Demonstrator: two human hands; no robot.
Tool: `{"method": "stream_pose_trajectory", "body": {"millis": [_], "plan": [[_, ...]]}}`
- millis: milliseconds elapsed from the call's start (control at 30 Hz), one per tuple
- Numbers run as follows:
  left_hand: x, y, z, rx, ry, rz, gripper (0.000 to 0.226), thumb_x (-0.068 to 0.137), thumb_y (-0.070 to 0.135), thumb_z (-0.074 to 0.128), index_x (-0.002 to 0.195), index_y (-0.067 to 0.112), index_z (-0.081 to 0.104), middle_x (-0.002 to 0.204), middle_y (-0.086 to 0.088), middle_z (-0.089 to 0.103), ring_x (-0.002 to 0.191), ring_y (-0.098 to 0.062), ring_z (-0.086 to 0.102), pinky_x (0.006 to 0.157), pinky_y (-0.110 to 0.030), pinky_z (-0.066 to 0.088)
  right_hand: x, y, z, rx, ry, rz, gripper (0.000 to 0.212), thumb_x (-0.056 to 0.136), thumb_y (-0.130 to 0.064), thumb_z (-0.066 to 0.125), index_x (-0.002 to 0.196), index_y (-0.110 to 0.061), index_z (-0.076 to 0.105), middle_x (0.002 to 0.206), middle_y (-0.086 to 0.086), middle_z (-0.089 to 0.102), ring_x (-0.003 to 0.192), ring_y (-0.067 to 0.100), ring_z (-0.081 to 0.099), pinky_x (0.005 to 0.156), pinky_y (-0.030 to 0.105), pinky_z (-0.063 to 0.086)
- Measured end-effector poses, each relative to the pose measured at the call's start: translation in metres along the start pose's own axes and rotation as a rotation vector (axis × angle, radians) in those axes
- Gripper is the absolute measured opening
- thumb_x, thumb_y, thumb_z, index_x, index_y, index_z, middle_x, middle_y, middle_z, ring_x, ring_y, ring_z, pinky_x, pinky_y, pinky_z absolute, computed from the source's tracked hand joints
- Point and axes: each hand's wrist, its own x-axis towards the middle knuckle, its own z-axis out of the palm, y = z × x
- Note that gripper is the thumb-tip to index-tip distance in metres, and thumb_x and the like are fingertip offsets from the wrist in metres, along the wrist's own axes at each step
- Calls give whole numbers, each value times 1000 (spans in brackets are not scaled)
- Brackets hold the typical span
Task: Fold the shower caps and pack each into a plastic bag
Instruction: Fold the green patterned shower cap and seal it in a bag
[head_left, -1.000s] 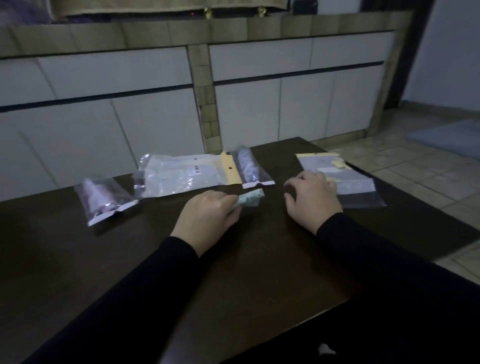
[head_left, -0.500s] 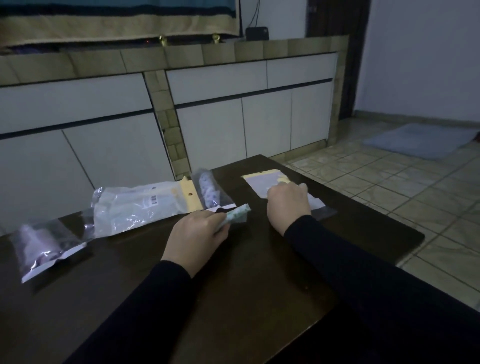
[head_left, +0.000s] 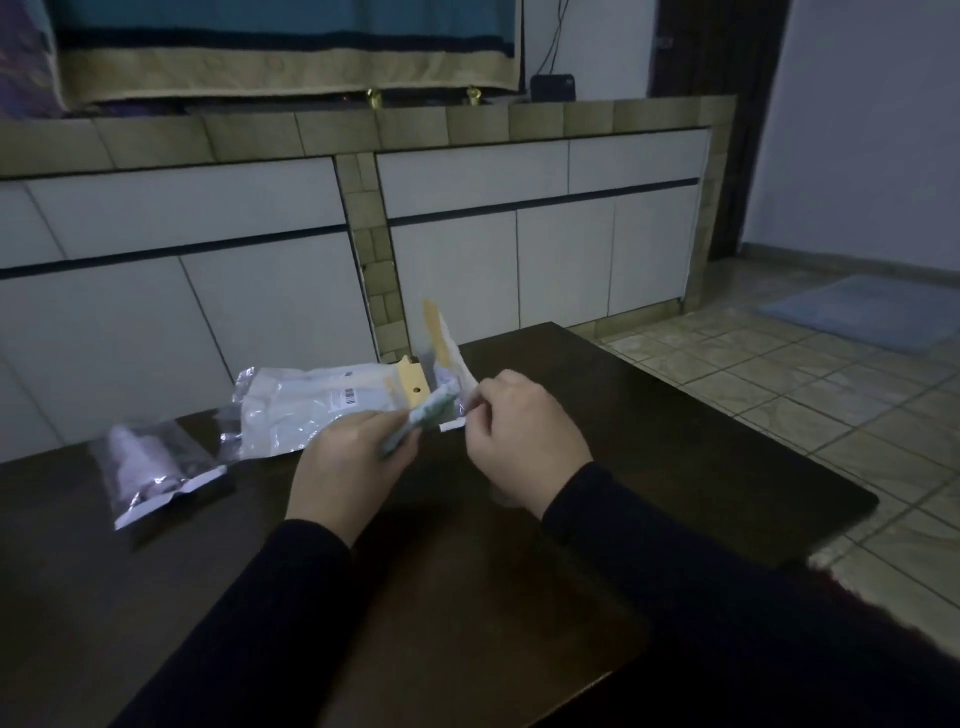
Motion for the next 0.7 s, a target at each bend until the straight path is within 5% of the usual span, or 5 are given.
{"method": "stream_pose_trajectory", "body": {"millis": [133,300,567,700], "plan": [[-7,-15,-16,7,57,-90,27,75,8,79,101,5,74,88,-11,73,79,-25,68,78,-27,44,-1,-32,1,186,-32,-39,30,94,-17,46,118,-11,63,115,4,58,96,11,58,81,23,52],[-13,-42,-30,-39,145,-104,22,78,10,76,100,7,75,96,-9,74,87,-22,69,84,-31,50,4,-46,-5,136,-123,-13,42,91,-6,47,133,-9,52,133,8,49,123,19,44,103,32,42],[-22,-64,-47,-89,243,-93,15,85,18,70,97,10,76,87,1,74,79,0,58,74,-4,39,-5,-48,18,-280,-515,112,30,94,-26,54,122,-15,58,112,5,62,100,18,61,85,30,49],[-24,-52,-54,-417,163,-244,20,83,17,72,102,22,73,81,33,67,74,16,59,67,-2,42,-10,-43,28,-474,-517,-32,31,94,-38,51,116,-19,62,110,2,63,101,19,60,82,30,46]]}}
